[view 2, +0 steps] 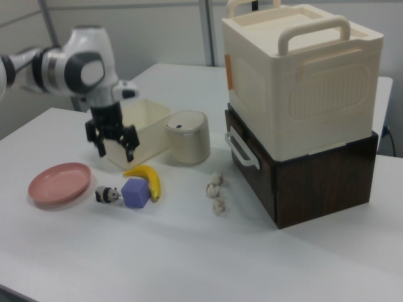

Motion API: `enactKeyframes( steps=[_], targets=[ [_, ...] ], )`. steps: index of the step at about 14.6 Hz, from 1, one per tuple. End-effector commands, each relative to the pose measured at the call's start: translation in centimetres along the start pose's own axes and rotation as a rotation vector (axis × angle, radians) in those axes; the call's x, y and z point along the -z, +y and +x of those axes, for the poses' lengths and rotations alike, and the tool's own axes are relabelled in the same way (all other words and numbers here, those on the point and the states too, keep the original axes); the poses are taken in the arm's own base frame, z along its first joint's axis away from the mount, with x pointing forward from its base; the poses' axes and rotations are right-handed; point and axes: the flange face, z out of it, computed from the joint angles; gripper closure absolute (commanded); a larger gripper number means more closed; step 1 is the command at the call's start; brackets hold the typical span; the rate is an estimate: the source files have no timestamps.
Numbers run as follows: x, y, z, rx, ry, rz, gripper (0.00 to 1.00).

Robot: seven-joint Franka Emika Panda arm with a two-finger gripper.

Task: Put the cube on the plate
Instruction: 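Move the open gripper down over the purple cube, then close the gripper on the purple cube and lift it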

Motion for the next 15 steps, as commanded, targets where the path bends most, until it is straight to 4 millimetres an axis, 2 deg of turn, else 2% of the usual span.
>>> enactKeyframes(
  steps=[1,4,9,13,15],
  targets=[
    [-5.6,-2.3,-1.1,0.026,0.031,0.013,0.0],
    [-9.8,-2.2,0.1,0.035,-0.011,0.006,0.0],
    [-10.4,1.0,1.2,0.032,0.004,-0.006,0.02],
    [-13.9,1.7,3.2,0.036,-0.003,-0.034,0.02],
    [-14.8,1.7,3.4,0.039,-0.001,-0.05,0.09]
  ],
)
